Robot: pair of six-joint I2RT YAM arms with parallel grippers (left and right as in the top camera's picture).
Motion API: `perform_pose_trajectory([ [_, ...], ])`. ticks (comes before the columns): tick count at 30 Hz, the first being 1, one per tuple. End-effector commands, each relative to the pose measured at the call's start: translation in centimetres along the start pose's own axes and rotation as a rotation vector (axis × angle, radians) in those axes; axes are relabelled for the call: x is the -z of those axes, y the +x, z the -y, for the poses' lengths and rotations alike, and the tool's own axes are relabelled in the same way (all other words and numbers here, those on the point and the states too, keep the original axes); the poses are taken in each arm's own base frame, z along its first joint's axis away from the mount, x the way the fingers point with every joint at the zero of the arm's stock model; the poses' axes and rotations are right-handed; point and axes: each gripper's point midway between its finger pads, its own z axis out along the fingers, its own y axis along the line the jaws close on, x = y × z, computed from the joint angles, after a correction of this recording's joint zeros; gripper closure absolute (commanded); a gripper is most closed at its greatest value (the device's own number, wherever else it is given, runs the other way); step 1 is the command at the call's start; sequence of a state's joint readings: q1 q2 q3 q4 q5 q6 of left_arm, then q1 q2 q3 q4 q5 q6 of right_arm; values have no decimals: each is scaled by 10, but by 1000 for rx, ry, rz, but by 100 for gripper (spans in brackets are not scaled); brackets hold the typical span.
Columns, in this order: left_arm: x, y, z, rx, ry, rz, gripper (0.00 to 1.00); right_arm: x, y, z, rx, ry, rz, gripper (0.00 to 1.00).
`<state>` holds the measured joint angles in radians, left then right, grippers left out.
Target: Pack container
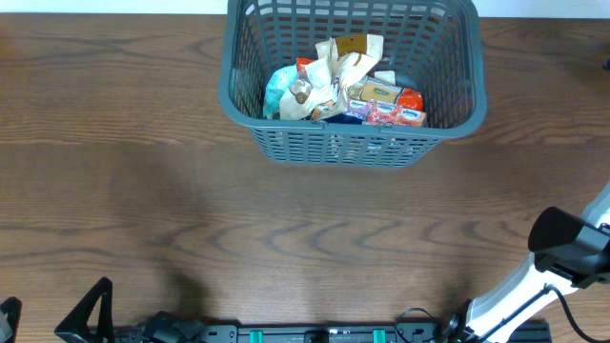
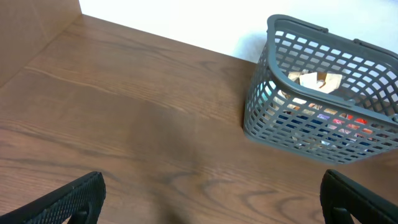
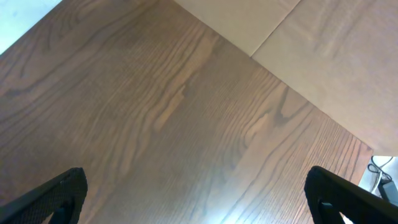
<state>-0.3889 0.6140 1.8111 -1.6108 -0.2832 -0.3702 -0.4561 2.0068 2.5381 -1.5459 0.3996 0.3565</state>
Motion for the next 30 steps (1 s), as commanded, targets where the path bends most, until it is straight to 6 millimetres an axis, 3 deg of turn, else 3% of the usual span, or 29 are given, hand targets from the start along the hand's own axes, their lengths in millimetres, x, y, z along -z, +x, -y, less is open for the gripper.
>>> perform_pose_trajectory([
  [1, 0, 17, -6, -16, -24, -72, 1, -5, 1, 1, -10, 15, -7, 1],
  [4, 1, 12, -4, 4, -28, -44, 1, -5, 1, 1, -10, 15, -7, 1],
  [12, 16, -41, 2, 193, -134, 293, 1, -5, 1, 1, -10, 15, -7, 1],
  [18, 16, -45, 4, 244, -72, 554, 1, -5, 1, 1, -10, 15, -7, 1],
  [23, -10, -46, 16, 204, 54, 731, 2, -5, 1, 1, -10, 15, -7, 1],
  [27, -45, -51, 36, 76, 153, 819, 1, -5, 1, 1, -10, 15, -7, 1],
  [30, -76, -44, 44, -25, 171, 825, 1, -5, 1, 1, -10, 15, -7, 1],
])
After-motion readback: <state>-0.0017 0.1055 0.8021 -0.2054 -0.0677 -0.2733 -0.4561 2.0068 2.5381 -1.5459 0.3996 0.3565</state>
